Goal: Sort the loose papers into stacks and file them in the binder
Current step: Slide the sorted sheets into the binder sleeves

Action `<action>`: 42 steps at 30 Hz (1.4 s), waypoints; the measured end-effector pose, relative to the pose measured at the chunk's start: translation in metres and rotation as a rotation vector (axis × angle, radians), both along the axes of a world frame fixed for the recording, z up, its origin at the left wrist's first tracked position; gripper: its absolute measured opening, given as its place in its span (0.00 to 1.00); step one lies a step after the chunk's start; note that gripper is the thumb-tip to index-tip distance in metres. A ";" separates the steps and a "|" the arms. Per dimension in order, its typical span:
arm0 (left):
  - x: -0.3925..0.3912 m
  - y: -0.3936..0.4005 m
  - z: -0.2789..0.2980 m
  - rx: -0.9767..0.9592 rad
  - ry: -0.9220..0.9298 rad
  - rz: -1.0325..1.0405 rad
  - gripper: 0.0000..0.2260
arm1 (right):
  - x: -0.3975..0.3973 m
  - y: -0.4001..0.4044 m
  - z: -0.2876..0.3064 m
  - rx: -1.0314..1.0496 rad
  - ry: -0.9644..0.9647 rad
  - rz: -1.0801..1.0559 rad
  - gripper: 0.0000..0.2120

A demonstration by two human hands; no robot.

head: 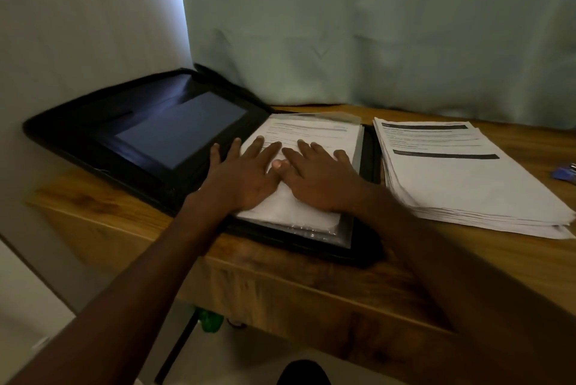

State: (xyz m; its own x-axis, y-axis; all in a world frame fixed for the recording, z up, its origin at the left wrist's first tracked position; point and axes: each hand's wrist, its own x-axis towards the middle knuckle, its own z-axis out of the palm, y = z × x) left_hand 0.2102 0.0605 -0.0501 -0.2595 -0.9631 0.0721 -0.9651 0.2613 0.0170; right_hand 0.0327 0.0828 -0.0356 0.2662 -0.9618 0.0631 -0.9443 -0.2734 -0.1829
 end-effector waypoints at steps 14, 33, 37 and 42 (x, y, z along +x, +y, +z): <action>0.000 0.005 0.001 -0.048 0.192 -0.024 0.28 | -0.005 0.005 -0.009 -0.030 -0.217 -0.016 0.28; -0.015 0.087 0.013 0.012 0.817 -0.544 0.04 | -0.042 -0.001 0.011 -0.642 -0.830 -0.202 0.13; -0.014 0.091 0.013 0.060 0.737 -0.592 0.06 | -0.044 -0.001 0.010 -0.627 -0.831 -0.238 0.13; -0.018 0.092 0.013 0.044 0.741 -0.597 0.02 | -0.046 -0.001 0.010 -0.602 -0.815 -0.246 0.13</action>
